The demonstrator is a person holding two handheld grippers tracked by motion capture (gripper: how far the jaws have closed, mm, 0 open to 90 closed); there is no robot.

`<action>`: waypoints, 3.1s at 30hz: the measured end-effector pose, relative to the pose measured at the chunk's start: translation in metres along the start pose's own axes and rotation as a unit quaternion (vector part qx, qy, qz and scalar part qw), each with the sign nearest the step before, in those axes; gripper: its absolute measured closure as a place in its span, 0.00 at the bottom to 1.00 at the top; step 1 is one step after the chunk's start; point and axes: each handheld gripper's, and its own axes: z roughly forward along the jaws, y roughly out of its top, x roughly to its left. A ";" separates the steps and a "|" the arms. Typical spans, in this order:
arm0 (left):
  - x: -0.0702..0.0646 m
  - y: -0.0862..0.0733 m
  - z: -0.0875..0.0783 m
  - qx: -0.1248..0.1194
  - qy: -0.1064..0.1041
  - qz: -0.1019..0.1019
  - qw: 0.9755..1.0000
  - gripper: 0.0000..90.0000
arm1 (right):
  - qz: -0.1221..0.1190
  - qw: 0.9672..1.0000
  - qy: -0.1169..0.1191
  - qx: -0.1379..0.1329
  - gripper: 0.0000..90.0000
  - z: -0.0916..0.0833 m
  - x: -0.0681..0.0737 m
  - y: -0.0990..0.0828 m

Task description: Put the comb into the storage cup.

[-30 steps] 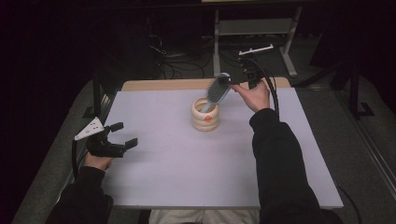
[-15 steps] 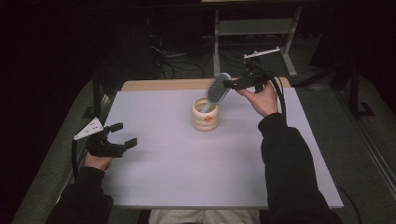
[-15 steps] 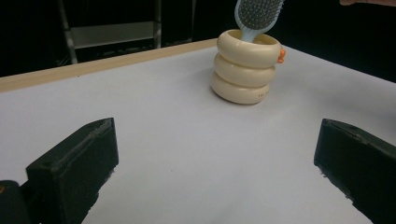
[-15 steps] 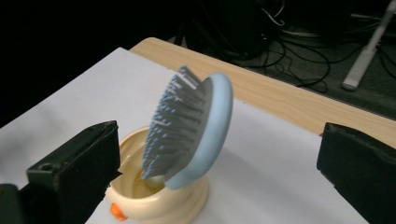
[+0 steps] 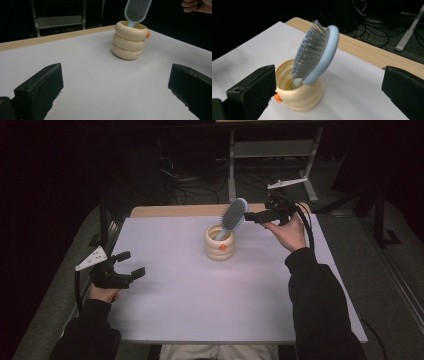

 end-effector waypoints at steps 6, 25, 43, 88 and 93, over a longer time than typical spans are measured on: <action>-0.001 0.000 0.000 0.002 0.002 0.001 1.000 0.00 | -0.013 1.000 -0.007 0.010 0.00 -0.007 0.000 -0.011; -0.002 -0.001 0.000 0.005 0.003 0.004 1.000 0.00 | -0.021 1.000 0.012 -0.001 0.00 -0.028 0.004 -0.044; -0.003 -0.002 0.000 0.010 0.006 0.007 1.000 0.00 | -0.019 1.000 0.018 -0.002 0.00 -0.035 0.007 -0.076; -0.001 -0.003 0.003 0.021 0.005 0.000 1.000 0.00 | -0.003 1.000 -0.008 0.002 0.00 -0.080 -0.010 -0.156; -0.001 -0.004 0.003 0.024 0.005 -0.003 1.000 0.00 | 0.000 1.000 -0.013 -0.004 0.00 -0.086 -0.012 -0.162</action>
